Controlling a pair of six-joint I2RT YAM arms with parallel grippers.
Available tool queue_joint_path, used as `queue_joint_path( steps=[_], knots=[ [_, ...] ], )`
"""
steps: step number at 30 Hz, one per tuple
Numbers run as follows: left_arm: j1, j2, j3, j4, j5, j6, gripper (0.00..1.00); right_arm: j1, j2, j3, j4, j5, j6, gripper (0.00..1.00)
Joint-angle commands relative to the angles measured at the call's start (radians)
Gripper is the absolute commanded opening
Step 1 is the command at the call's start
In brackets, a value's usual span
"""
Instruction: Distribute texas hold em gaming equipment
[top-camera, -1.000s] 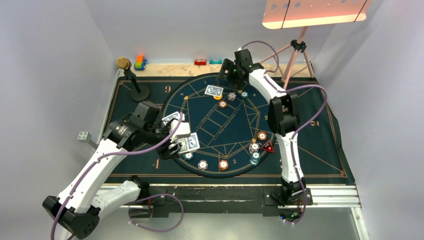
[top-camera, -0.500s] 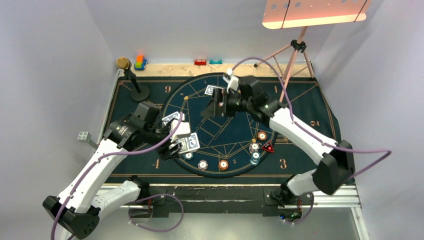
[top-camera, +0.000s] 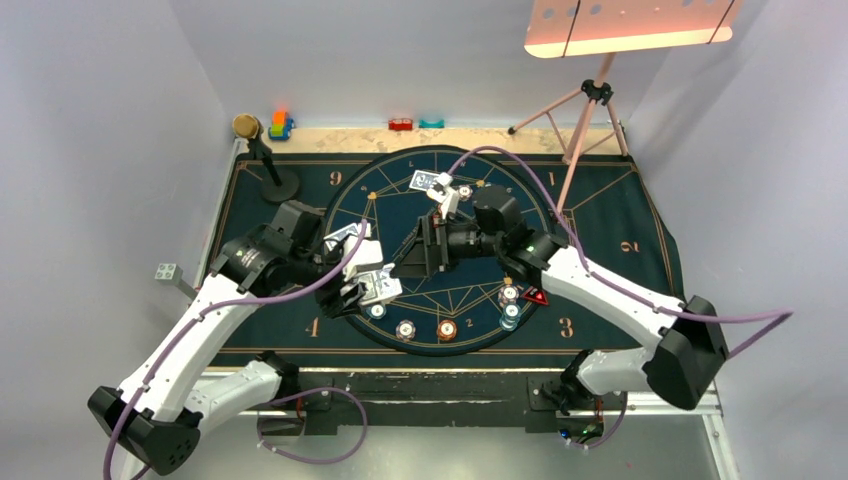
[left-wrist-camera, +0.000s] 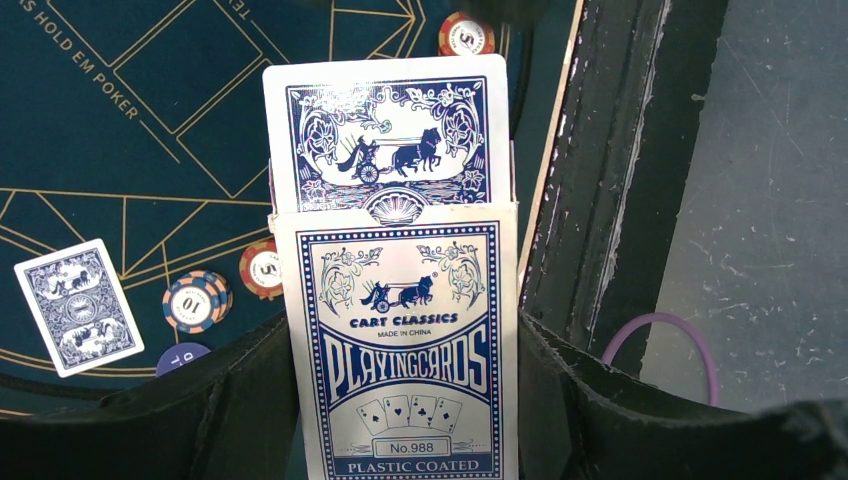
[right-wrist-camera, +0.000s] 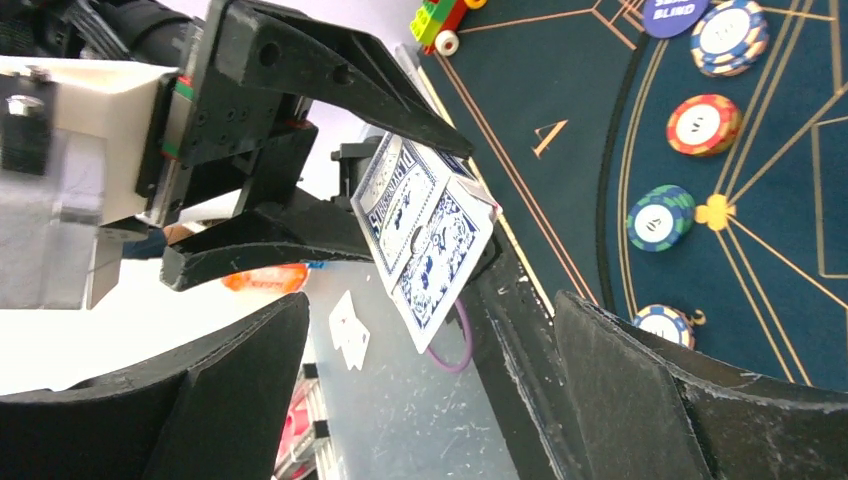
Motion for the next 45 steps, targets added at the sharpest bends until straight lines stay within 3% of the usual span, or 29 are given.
queue_joint_path(
  steps=[1,12,20,27,45],
  knots=[
    [0.001,0.001,0.05,0.031,0.039,-0.022,0.0,0.04,0.084,0.028,0.114,-0.037,0.039,0.98],
    [0.001,0.003,0.053,0.03,0.048,-0.023,0.0,0.064,0.132,-0.005,0.174,-0.017,0.079,0.82],
    [0.001,0.0,0.055,0.03,0.051,-0.025,0.0,0.059,0.114,-0.032,0.165,-0.003,0.091,0.61],
    [0.001,-0.002,0.058,0.028,0.053,-0.026,0.0,0.035,0.086,-0.063,0.146,0.01,0.092,0.48],
    [0.002,-0.007,0.056,0.028,0.053,-0.026,0.0,-0.053,-0.022,-0.088,0.036,0.025,0.051,0.31]
  ],
)
